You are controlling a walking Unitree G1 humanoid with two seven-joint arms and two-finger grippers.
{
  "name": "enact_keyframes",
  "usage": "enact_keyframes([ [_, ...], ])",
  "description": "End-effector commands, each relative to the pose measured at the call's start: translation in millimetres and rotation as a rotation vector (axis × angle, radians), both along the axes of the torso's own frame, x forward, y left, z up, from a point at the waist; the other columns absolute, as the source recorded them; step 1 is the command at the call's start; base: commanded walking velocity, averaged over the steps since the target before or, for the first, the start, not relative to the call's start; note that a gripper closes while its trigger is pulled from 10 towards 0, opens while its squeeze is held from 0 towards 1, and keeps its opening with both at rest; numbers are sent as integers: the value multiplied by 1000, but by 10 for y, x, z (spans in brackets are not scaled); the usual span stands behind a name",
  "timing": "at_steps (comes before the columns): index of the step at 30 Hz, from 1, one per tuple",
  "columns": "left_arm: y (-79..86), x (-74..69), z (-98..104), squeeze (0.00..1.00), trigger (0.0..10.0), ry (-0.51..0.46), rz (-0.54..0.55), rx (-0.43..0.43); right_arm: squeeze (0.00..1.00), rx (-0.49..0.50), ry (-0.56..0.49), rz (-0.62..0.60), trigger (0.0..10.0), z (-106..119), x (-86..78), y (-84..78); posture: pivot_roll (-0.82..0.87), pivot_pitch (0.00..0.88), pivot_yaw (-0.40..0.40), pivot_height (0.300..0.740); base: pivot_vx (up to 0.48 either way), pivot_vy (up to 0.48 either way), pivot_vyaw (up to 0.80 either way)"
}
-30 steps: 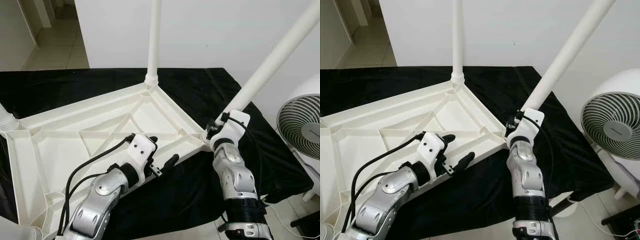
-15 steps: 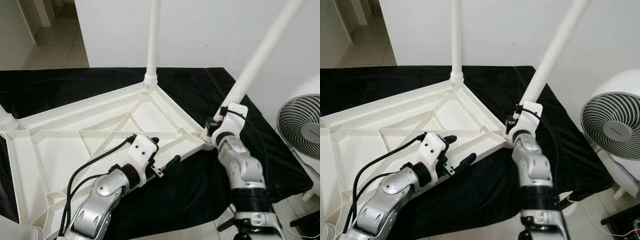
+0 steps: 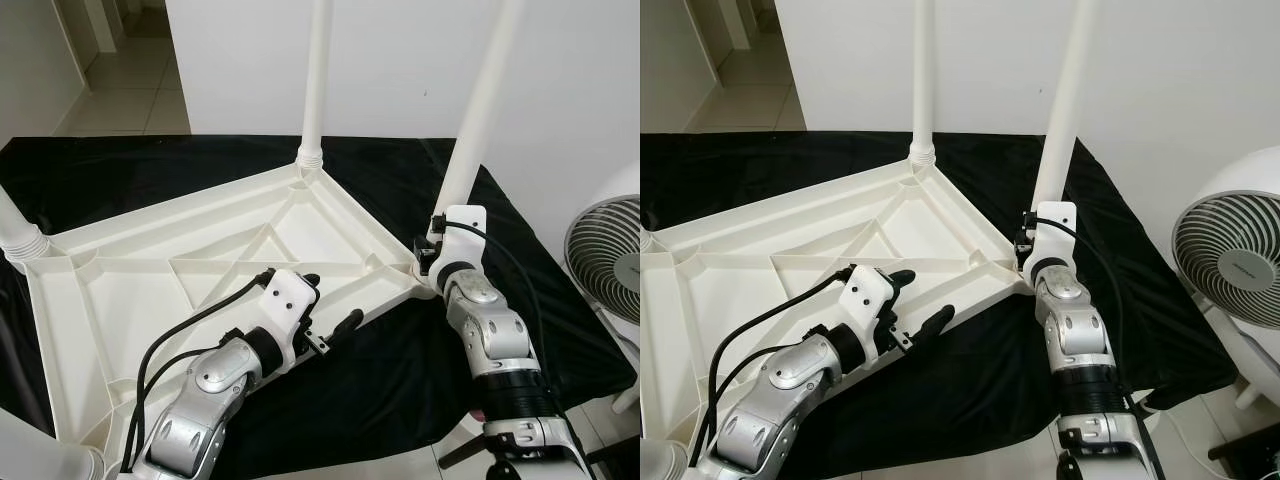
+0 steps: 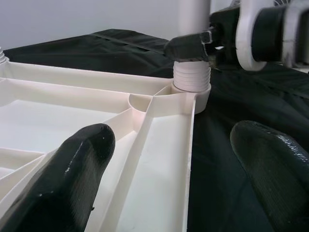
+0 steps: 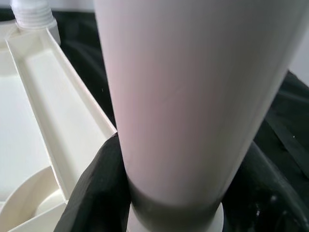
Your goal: Building children table
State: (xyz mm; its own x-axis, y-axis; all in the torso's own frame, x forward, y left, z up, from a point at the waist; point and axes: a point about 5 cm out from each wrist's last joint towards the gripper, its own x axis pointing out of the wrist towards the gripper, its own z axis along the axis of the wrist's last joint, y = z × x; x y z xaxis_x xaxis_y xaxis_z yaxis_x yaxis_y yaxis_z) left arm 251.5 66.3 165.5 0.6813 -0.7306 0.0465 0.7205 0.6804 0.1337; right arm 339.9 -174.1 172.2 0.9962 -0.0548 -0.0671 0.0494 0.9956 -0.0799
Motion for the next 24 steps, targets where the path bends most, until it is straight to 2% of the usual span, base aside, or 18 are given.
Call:
enact_keyframes([
  [1, 8, -6, 1, 0, 10000, -9, 41, 3, 0, 62, 37, 21, 10000, -160, -52, -17, 14, 62, -49, 740, 0, 0, 0],
  [4, -2, 3, 14, 0, 10000, -11, 37, 0, 0, 109, -32, 64, 10000, -65, -77, 10, 9, 62, -44, 740, 0, 0, 0],
  [6, -2, 3, 14, 0, 10000, -11, 37, 0, 0, 109, -32, 64, 10000, -65, -77, 10, 9, 62, -44, 740, 0, 0, 0],
  [8, -10, 10, 21, 0, 10000, -13, 31, -1, 0, 111, -83, 101, 10000, 94, -79, 2, 4, 66, -41, 740, 0, 0, 0],
  [9, -10, 10, 21, 0, 10000, -13, 31, -1, 0, 111, -83, 101, 10000, 94, -79, 2, 4, 66, -41, 740, 0, 0, 0],
  [10, -11, 13, 23, 0, 10000, -14, 28, 0, 0, 97, -106, 126, 10000, 191, -84, -9, 4, 66, -41, 740, 0, 0, 0],
  [11, -11, 13, 23, 0, 10000, -14, 28, 0, 0, 97, -106, 126, 10000, 191, -84, -9, 4, 66, -41, 740, 0, 0, 0],
  [13, -10, 22, 24, 0, 10000, -16, 26, 2, 0, 34, -138, 191, 10000, 421, -98, -46, -2, 67, -42, 740, 0, 0, 0],
  [14, -10, 22, 24, 0, 10000, -16, 26, 2, 0, 34, -138, 191, 10000, 421, -98, -46, -2, 67, -42, 740, 0, 0, 0],
  [15, -10, 27, 22, 0, 10000, -15, 25, 3, 0, -4, -152, 228, 10000, 580, -113, -75, -4, 68, -41, 740, 0, 0, 0],
  [16, -10, 29, 21, 0, 10000, -15, 25, 4, 0, -8, -157, 235, 10000, 623, -117, -82, -5, 68, -41, 740, 0, 0, 0],
  [20, -26, 35, 26, 0, 10000, -16, 22, 1, 0, -9, -188, 251, 10000, 671, -122, -94, -7, 67, -43, 740, 0, 0, 0],
  [24, -53, 43, 42, 0, 10000, -12, 13, -15, 0, -34, -185, 266, 10000, 522, -142, -62, -4, 65, -43, 740, 0, 0, 0],
])
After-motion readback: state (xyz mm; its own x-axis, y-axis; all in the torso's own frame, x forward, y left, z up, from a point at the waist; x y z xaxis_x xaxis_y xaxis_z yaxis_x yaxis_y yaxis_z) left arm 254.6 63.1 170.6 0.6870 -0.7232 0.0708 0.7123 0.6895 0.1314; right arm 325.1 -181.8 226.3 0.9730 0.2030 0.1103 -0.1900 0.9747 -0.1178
